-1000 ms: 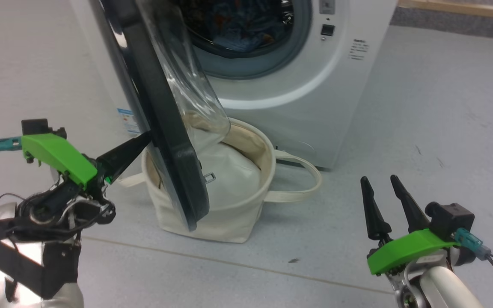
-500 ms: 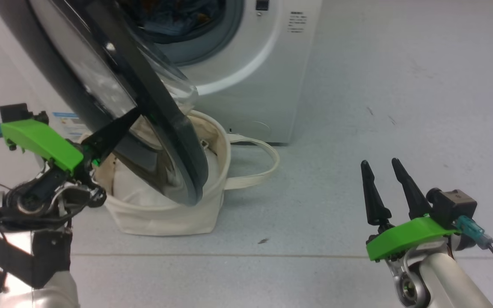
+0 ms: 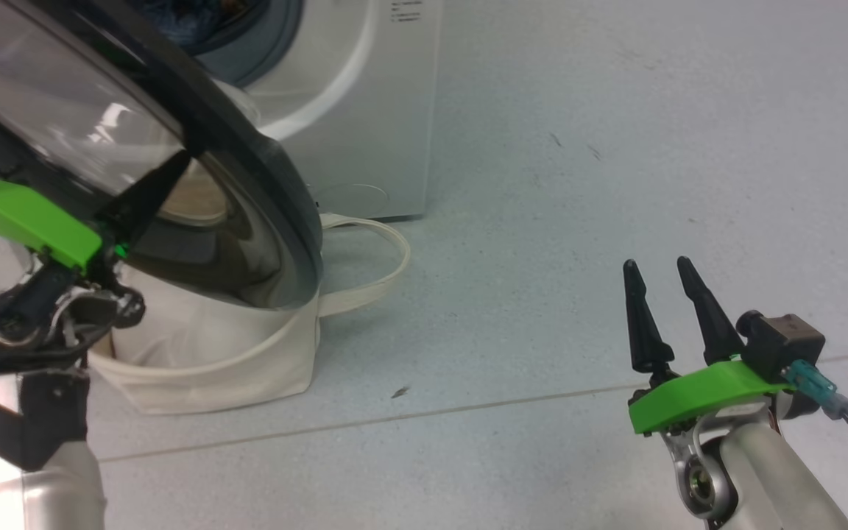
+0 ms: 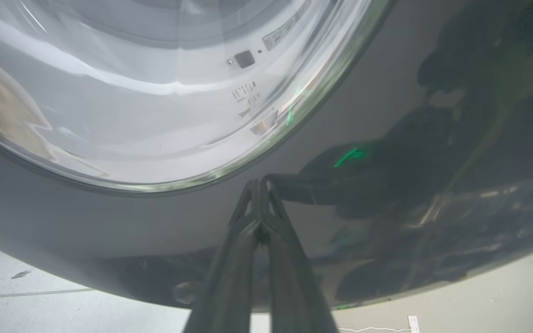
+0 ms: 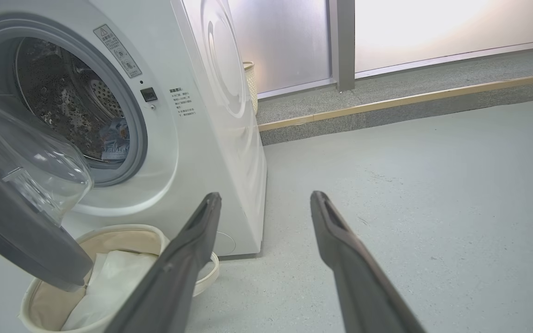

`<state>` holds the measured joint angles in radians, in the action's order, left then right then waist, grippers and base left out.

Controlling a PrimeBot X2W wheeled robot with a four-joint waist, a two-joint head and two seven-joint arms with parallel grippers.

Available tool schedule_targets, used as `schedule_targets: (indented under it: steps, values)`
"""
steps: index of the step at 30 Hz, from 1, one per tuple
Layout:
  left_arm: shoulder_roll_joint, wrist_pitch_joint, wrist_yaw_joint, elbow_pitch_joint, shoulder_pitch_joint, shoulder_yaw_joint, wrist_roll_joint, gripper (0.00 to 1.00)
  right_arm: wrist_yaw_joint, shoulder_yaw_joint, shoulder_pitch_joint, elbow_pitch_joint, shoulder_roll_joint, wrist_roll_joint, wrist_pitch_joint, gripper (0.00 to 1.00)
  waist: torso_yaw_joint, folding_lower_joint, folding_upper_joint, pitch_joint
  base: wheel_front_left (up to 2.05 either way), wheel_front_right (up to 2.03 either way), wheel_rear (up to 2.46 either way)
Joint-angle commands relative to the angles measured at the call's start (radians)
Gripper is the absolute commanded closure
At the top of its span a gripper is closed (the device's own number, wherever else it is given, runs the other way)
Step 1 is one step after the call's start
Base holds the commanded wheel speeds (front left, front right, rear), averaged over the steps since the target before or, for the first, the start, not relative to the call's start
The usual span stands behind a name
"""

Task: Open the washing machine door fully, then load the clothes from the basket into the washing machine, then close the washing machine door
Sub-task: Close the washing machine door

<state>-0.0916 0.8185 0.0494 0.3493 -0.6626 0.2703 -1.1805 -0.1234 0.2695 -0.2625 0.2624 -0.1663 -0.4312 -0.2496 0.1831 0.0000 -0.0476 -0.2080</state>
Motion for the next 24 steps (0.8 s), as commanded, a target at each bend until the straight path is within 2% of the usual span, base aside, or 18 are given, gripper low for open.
schedule_targets:
  steps: [1, 10, 17, 18, 20, 24]
  values:
    - [-0.046, -0.008, -0.015, -0.029, -0.040, 0.030, 0.010, 1.00, -0.007, 0.013, -0.024, -0.034, 0.004, 0.011, -0.012, 0.00, 0.010, 0.0000, 0.0000, -0.007, 0.00, 0.00, 0.00]
    - [-0.059, -0.027, -0.044, 0.030, -0.078, 0.039, 0.004, 1.00, -0.007, 0.015, -0.036, -0.040, 0.003, 0.016, -0.012, 0.00, 0.031, 0.0000, 0.0000, -0.022, 0.00, 0.00, 0.00]
    - [-0.058, -0.027, -0.059, 0.063, -0.077, 0.032, 0.004, 0.98, -0.007, 0.019, -0.032, -0.033, -0.004, 0.014, -0.012, 0.00, 0.006, 0.0000, 0.0000, -0.001, 0.00, 0.00, 0.00]
    - [-0.058, -0.027, -0.060, 0.067, -0.073, 0.032, 0.004, 0.53, -0.007, 0.021, -0.030, -0.032, -0.006, 0.013, -0.012, 0.00, 0.000, 0.0000, 0.0000, 0.005, 0.00, 0.00, 0.00]
    - [-0.057, -0.013, -0.057, 0.079, -0.062, 0.026, 0.003, 0.00, -0.007, 0.025, -0.028, -0.027, -0.010, 0.010, -0.012, 0.00, -0.016, 0.0000, 0.0000, 0.018, 0.00, 0.00, 0.00]
    - [-0.061, -0.006, -0.066, 0.080, -0.035, 0.018, 0.011, 0.00, -0.007, 0.030, -0.024, -0.020, -0.020, 0.005, -0.012, 0.00, -0.058, 0.0000, 0.0000, 0.043, 0.00, 0.00, 0.00]
